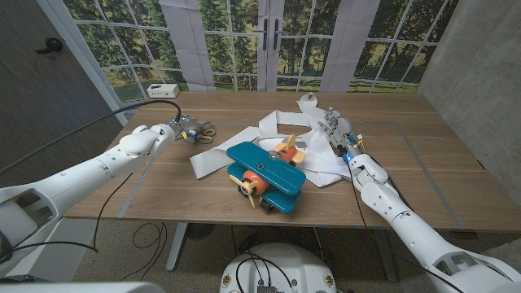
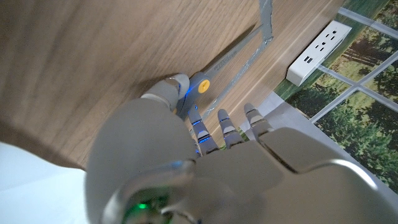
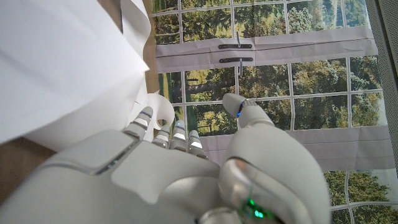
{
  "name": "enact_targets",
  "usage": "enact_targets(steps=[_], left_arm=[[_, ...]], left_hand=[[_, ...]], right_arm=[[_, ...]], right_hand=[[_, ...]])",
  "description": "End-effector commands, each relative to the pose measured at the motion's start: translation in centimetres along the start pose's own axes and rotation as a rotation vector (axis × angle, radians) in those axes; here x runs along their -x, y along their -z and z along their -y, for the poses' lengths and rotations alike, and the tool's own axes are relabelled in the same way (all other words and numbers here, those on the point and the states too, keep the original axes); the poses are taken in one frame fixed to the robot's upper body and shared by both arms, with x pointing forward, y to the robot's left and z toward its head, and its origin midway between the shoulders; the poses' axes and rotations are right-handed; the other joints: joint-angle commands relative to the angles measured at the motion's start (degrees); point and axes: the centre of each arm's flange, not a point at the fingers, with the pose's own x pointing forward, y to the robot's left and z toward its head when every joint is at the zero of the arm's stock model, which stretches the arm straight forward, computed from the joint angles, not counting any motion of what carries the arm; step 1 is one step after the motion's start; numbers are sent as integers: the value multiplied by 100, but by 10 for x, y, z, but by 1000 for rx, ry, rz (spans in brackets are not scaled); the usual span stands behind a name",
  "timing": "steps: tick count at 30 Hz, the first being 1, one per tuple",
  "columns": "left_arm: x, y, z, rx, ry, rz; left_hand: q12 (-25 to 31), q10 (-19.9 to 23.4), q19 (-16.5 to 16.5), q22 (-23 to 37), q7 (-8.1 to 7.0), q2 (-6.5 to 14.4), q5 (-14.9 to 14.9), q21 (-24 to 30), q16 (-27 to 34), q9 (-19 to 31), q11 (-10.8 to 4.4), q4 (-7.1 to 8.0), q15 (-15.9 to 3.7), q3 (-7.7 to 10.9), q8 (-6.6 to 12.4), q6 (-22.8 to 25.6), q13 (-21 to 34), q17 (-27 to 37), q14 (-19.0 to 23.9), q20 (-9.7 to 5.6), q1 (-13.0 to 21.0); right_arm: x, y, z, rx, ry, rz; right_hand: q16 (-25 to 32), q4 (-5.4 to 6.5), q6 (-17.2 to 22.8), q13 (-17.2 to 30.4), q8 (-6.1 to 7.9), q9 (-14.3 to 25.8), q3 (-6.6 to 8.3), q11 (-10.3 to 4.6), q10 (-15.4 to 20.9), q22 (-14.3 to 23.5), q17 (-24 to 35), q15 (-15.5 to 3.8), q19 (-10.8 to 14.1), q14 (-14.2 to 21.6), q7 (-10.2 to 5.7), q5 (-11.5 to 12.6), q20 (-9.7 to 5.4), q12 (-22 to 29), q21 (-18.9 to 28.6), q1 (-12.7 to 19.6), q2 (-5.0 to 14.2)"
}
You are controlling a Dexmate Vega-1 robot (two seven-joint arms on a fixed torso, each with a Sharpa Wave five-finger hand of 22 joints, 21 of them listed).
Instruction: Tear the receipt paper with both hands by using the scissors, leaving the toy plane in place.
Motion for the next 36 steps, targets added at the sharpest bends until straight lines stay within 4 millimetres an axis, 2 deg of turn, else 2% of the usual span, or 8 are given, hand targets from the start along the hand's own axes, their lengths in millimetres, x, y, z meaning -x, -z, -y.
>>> enact_targets(steps=[1,9,20,36], left_arm=[[-2,-3,4,-6,-4,-5],[-3,-3,7,-12,-1,-7],[-5,-4,8,-11,13,-6],[-7,-3,9,-11,25,-4]], left_hand=[[147,96,65,8,-26,7,-32,49,67,8,6,-13,-449,-43,4,50,123,78,100,-1,133],[549,328,104,11,-73,-17,-119,45,192,13,8,8,-560,-183,7,158,440,258,247,-17,292],[953,615,110,17,-132,-105,-243,35,346,14,-6,84,-722,-458,13,377,717,431,458,-50,217],[1252,1132,139,23,-141,-76,-276,39,488,22,-11,82,-956,-520,101,969,757,476,978,-61,227]], right_arm=[[2,2,2,-3,5,-6],[2,2,2,-5,3,-6],[2,2,1,-6,3,-7],[-4,2,-1,-8,-6,-11]], right_hand=[[41,3,-21,22,9,21,50,0,9,13,8,-4,5,3,-47,46,27,11,8,-23,-15],[38,6,-23,22,8,21,61,-7,10,13,8,-8,9,-1,-47,70,23,10,10,-36,-22],[38,9,-22,22,7,21,74,2,13,13,8,-2,10,0,-46,96,23,11,10,-50,-28],[38,13,-19,22,7,20,96,-3,13,14,8,-2,13,6,-49,138,24,10,11,-71,-35]])
